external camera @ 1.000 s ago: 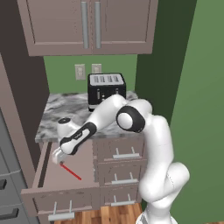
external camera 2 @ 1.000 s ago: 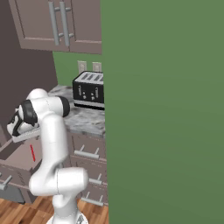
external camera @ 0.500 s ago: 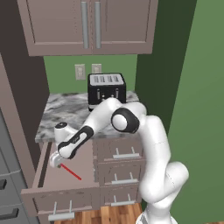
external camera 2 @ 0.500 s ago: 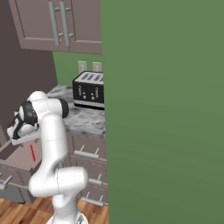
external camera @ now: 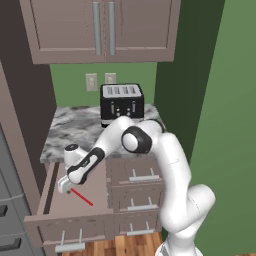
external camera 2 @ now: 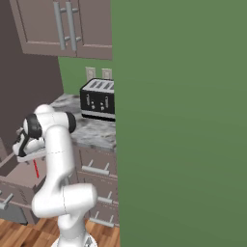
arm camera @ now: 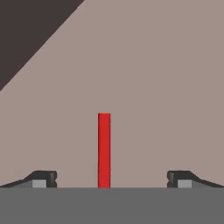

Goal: Take a straw from the drawer in front and place it inside the glass cup on the dining counter.

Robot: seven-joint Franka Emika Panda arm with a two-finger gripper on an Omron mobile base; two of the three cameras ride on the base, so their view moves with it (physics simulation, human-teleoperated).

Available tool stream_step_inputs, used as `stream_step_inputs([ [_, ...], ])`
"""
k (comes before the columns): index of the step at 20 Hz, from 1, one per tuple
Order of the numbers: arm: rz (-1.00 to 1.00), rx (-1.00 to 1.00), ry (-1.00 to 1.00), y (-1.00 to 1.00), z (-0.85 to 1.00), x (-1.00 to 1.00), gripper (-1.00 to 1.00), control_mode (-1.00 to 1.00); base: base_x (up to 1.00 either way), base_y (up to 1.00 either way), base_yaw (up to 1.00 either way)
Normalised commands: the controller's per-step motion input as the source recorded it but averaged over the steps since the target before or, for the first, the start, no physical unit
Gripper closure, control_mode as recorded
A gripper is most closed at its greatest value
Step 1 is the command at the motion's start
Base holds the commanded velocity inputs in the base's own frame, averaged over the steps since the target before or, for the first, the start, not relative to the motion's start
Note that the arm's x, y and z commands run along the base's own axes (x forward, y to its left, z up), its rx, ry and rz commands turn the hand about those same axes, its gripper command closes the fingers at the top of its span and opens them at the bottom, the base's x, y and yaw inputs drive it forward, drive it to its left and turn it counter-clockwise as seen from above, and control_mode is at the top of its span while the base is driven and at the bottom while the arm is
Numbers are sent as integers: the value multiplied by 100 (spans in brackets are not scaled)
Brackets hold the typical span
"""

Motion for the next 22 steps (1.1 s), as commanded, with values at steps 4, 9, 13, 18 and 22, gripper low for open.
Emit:
stream_step_inputs([
  [4,-6,0,1,7,-19,21,-100,-100,0,0,0],
  [9,-6,0,0,12,-18,4,-100,-100,0,0,0],
  [13,-5,0,0,5,-19,0,-100,-100,0,0,0],
  [18,-4,-1,0,0,-32,0,-100,-100,0,0,0],
  [22,-3,-2,0,4,-39,-3,100,-100,0,0,0],
])
